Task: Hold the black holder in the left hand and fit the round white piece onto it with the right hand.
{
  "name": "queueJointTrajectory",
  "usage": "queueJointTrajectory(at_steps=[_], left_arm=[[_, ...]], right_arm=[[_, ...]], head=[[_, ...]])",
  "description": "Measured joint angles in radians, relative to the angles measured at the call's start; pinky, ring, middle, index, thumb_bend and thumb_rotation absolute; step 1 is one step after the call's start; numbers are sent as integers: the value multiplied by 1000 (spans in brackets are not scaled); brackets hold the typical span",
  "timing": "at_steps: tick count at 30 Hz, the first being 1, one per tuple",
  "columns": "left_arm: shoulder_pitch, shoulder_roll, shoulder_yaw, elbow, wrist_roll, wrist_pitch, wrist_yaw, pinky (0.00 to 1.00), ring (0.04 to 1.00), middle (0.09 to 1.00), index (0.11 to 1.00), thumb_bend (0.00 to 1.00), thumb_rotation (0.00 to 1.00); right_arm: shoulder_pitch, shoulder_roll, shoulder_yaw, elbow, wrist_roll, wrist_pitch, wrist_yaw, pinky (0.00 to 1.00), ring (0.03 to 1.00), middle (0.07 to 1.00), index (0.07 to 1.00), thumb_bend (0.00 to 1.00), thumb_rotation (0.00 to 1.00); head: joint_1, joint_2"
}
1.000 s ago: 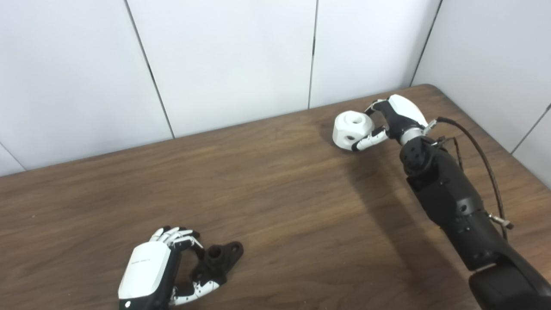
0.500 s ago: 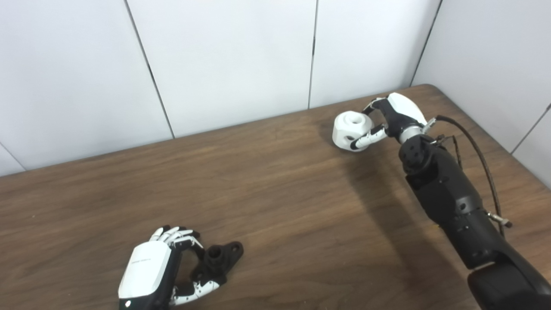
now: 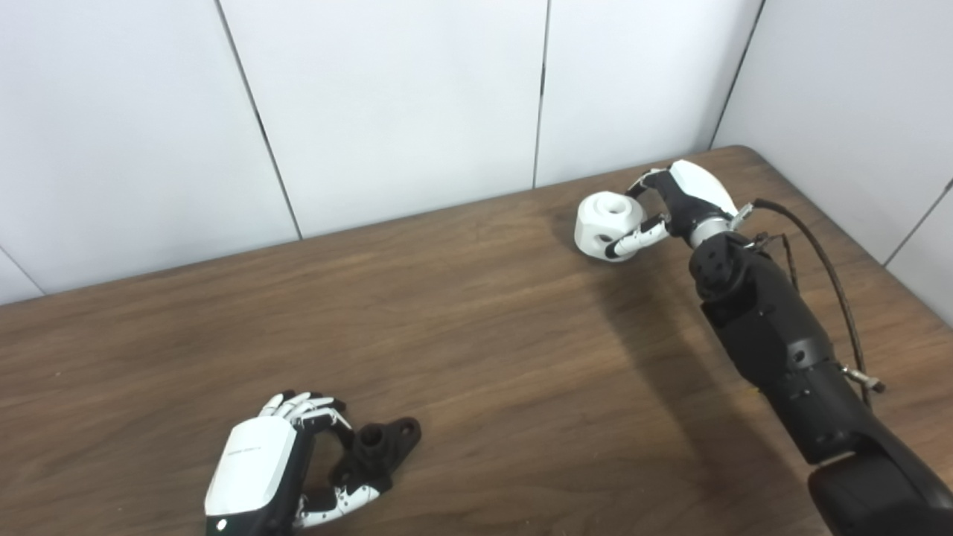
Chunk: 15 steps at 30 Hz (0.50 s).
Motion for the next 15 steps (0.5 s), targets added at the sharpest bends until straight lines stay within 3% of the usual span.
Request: queueJointTrajectory(at_steps=[15], left_arm=[[0, -6, 0, -3, 7, 8, -2, 925, 847, 752, 486, 520, 44]], right_arm=[[7, 1, 19, 0, 32, -15, -49, 1000, 992, 854, 485, 523, 133]], head=[[11, 0]])
